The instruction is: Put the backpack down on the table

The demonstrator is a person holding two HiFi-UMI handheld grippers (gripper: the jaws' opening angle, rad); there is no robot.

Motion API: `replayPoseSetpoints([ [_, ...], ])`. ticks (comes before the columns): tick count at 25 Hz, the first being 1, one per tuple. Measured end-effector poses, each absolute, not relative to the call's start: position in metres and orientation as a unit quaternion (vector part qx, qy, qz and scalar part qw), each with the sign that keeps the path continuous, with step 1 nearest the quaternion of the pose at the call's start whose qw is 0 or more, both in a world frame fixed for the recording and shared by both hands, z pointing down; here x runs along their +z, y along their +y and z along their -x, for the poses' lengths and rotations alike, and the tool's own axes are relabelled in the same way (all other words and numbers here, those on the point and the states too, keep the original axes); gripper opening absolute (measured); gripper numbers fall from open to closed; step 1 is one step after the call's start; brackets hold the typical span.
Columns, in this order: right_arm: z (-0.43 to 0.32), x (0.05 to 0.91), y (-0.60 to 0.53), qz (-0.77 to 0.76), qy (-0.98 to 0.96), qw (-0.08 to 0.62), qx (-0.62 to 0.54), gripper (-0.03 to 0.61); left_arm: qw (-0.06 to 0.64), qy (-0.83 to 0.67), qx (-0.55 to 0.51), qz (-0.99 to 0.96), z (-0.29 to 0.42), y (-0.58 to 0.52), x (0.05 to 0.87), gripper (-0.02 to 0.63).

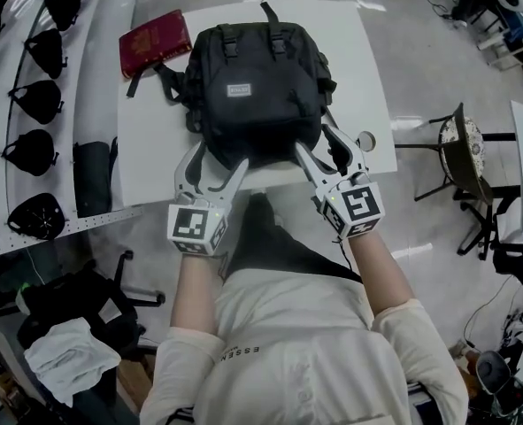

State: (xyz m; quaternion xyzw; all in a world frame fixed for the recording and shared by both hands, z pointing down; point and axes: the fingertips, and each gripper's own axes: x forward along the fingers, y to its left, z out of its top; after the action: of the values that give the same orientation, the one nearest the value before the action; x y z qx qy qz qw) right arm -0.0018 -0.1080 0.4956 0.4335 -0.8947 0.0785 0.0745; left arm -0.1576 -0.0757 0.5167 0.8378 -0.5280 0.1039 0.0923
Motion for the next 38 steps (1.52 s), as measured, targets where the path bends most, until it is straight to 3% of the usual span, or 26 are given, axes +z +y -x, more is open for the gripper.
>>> replayPoseSetpoints([
  [5,0.014,0.464,-0.096,-0.398,-0.913,0.061,0.069,0.243,0.083,-0.508,0.122,-0.849,0.146,-0.065,0.488,0.292],
  [8,0.016,0.445,-0.091,-0.392,-0.917,0.047,0.052,0.161,0.069,-0.513,0.105,-0.849,0.146,-0.063,0.465,0.168],
  [12,0.014,0.425,-0.088,-0.395,-0.917,0.030,0.033,0.079,0.039,-0.510,0.104,-0.853,0.143,-0.063,0.443,0.124],
  [17,0.008,0.404,-0.088,-0.408,-0.913,0.014,0.015,0.027,0.022,-0.522,0.093,-0.848,0.145,-0.064,0.423,0.009],
  [38,0.011,0.373,-0.088,-0.418,-0.908,0.006,-0.024,0.014,0.006,-0.488,0.066,-0.870,0.149,-0.075,0.392,0.005],
])
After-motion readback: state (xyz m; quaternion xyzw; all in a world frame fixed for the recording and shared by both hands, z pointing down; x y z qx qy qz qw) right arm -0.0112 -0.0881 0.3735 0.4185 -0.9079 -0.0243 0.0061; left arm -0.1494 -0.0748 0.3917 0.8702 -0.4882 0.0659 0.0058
